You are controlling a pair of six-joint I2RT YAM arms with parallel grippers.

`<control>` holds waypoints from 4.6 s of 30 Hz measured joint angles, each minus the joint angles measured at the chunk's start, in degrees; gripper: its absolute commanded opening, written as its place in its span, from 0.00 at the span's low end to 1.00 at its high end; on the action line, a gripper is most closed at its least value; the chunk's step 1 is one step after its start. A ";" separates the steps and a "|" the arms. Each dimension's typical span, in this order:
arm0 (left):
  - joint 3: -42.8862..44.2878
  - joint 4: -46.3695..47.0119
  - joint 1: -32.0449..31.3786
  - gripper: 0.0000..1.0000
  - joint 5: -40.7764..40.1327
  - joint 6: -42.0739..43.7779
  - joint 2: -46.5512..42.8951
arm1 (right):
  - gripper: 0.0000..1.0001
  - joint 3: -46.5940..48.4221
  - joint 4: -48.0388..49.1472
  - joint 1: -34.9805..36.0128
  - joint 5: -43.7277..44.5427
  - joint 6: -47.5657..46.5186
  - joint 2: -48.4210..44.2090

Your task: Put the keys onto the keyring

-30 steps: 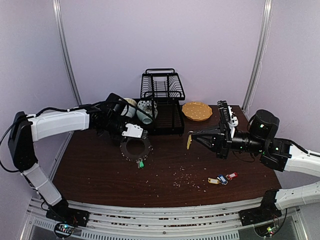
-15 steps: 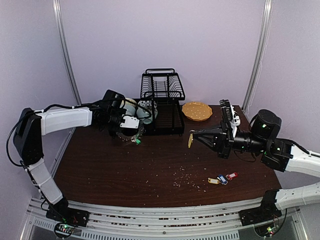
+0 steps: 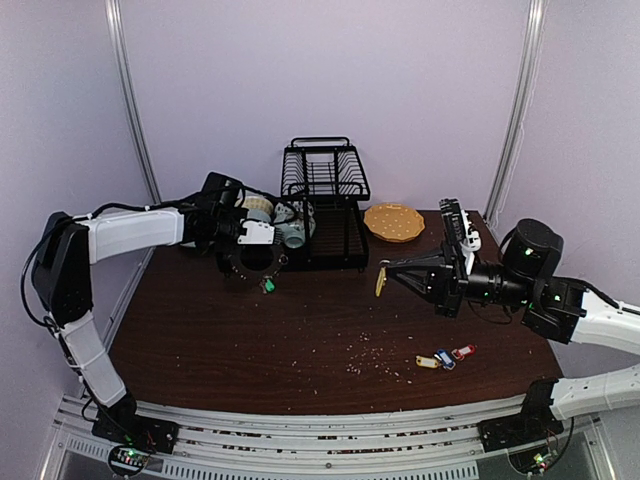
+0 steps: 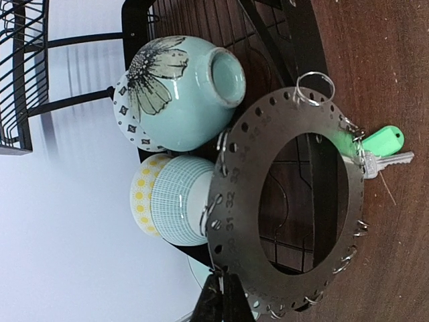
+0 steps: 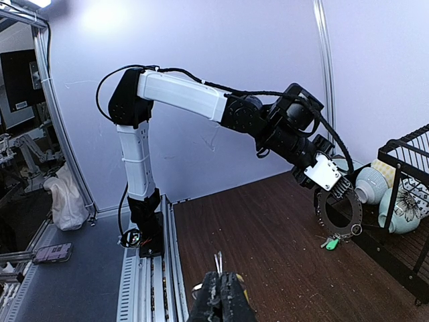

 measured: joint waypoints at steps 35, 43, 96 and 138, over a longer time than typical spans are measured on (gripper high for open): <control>-0.39 3.50 1.60 0.66 1.84 -10.58 1.18 | 0.00 0.00 0.04 0.00 -0.02 0.11 0.79; -2.43 3.17 7.65 0.70 4.98 -41.40 -1.25 | 0.00 0.00 0.35 0.00 -0.02 0.31 0.79; -31.52 54.05 17.18 0.00 54.10 -90.44 4.87 | 0.00 0.00 1.29 0.00 -0.68 0.22 1.46; 5.86 -24.26 -24.09 0.00 48.98 -68.76 -18.91 | 0.00 17.11 -24.28 0.26 5.11 -50.18 4.72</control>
